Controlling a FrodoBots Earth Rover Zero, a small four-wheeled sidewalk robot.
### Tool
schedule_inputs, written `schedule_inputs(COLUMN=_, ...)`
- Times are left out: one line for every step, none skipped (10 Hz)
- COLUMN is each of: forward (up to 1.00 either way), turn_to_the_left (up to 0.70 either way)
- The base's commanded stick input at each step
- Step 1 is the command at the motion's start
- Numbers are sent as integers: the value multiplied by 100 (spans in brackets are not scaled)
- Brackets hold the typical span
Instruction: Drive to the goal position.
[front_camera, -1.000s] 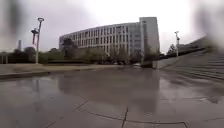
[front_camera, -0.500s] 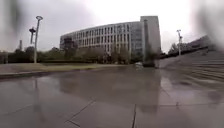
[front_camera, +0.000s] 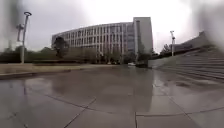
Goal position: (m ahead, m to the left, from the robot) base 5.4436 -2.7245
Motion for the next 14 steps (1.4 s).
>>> schedule_inputs(forward=70, turn_to_the_left=0)
schedule_inputs(forward=70, turn_to_the_left=0)
schedule_inputs(forward=70, turn_to_the_left=0)
schedule_inputs(forward=70, turn_to_the_left=0)
schedule_inputs(forward=70, turn_to_the_left=0)
schedule_inputs(forward=70, turn_to_the_left=0)
schedule_inputs(forward=70, turn_to_the_left=0)
schedule_inputs(forward=70, turn_to_the_left=0)
schedule_inputs(forward=70, turn_to_the_left=0)
schedule_inputs(forward=70, turn_to_the_left=0)
schedule_inputs(forward=70, turn_to_the_left=0)
schedule_inputs(forward=70, turn_to_the_left=0)
schedule_inputs(forward=70, turn_to_the_left=0)
schedule_inputs(forward=70, turn_to_the_left=0)
